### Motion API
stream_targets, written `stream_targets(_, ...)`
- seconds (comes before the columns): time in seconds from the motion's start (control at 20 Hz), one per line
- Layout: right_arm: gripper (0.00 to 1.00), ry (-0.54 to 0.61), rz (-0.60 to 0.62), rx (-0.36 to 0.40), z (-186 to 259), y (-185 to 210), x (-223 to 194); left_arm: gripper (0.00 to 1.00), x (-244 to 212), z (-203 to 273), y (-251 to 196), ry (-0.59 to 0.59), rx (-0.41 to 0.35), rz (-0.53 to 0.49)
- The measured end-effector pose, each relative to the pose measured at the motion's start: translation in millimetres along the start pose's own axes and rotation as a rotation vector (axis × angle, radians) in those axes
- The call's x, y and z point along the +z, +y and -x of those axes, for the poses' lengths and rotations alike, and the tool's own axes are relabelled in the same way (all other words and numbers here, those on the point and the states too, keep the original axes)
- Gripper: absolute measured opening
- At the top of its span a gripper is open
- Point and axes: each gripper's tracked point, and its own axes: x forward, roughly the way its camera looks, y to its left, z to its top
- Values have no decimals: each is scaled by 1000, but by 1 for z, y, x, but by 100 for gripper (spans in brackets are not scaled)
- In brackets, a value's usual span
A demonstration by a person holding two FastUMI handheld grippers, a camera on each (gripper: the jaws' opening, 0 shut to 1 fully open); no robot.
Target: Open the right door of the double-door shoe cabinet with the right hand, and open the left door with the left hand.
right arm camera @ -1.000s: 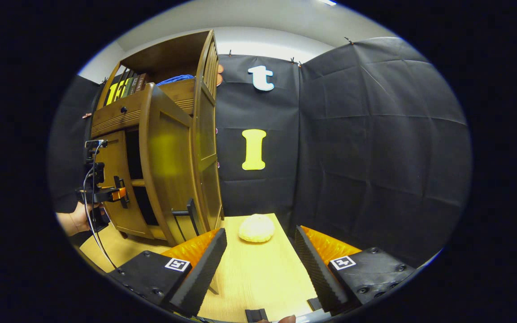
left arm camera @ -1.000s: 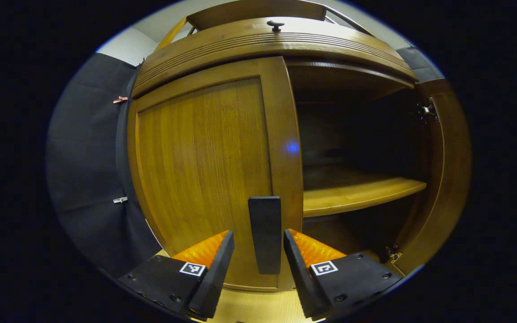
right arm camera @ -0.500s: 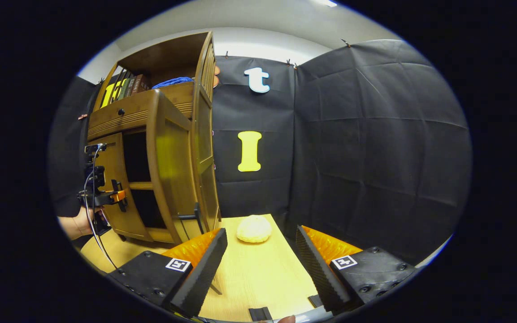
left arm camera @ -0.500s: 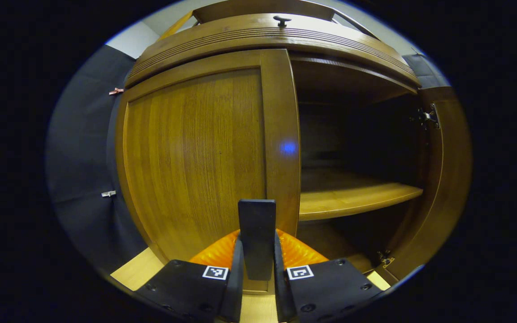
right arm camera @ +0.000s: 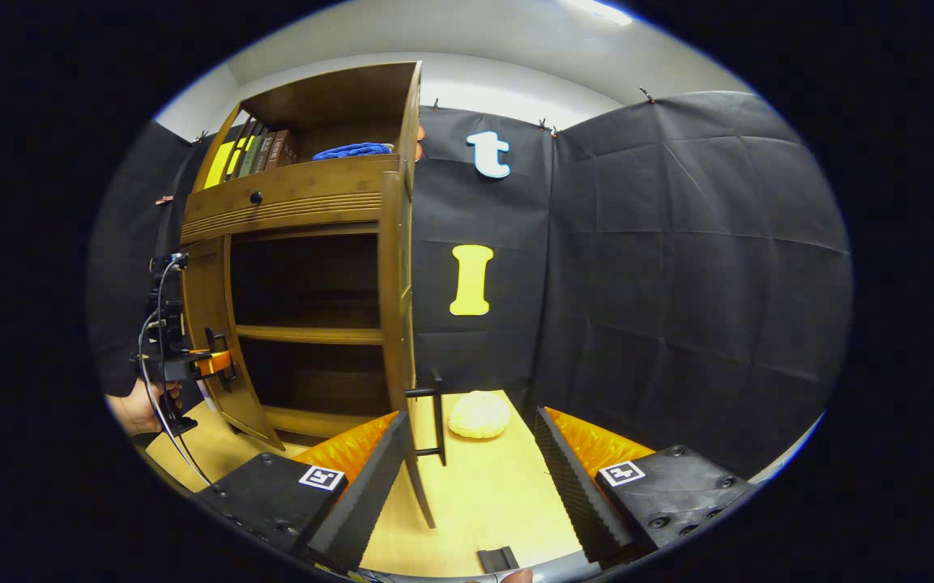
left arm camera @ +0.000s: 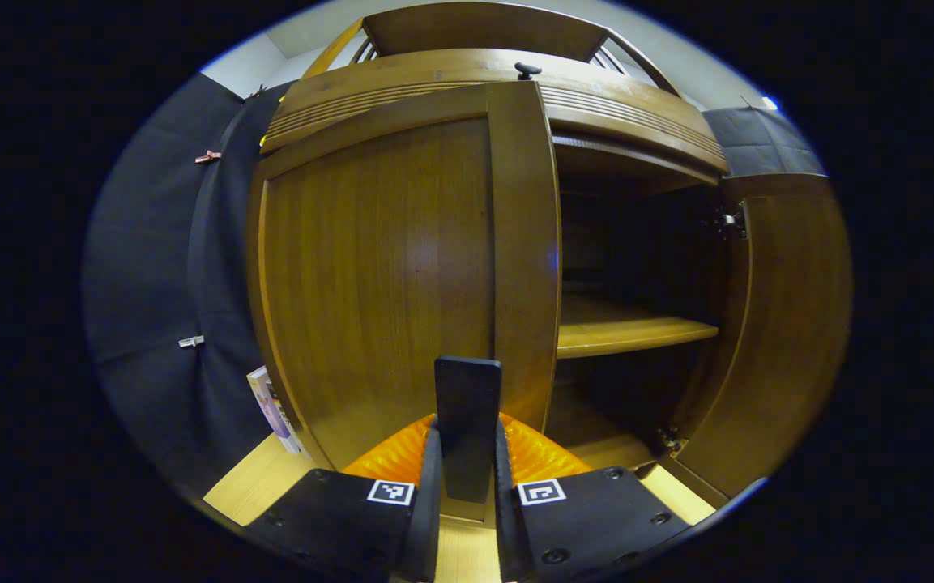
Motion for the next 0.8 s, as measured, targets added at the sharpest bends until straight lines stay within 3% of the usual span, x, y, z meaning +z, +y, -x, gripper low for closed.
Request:
stream_targets(0.25,98,2,-18,58,3,50,1,31,-8,45,25,9,-43,-6)
stream_targets(0.8,100,20,-56,138,19,152,-10,27,-24,115,103,-3,-35,-72)
